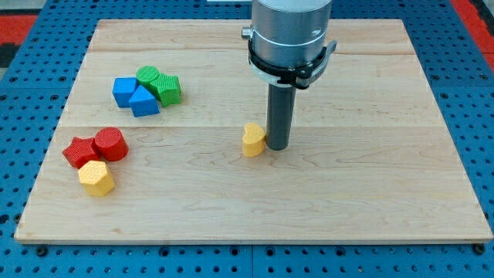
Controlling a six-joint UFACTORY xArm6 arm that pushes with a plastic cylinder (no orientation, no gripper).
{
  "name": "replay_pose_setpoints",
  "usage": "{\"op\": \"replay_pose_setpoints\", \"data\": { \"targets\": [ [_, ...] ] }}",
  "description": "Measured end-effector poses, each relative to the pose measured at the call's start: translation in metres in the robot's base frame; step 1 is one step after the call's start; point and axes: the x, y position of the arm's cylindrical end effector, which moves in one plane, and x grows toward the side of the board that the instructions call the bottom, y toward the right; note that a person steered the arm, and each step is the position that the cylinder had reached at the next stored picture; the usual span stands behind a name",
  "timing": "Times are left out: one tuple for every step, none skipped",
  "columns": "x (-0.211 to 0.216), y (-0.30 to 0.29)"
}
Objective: Push the yellow heart into the yellow hexagon
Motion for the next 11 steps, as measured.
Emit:
{"op": "replay_pose_setpoints", "data": {
  "targets": [
    [-0.001,0.000],
    [-0.009,0.016],
    [-0.009,-0.009],
    [-0.009,-0.062],
    [-0.009,-0.118],
    [-0.009,-0.150],
    [-0.009,-0.155],
    [-0.009,-0.150],
    [-0.004,-0.143],
    [0.007,-0.156],
    [0.009,-0.180]
  ]
}}
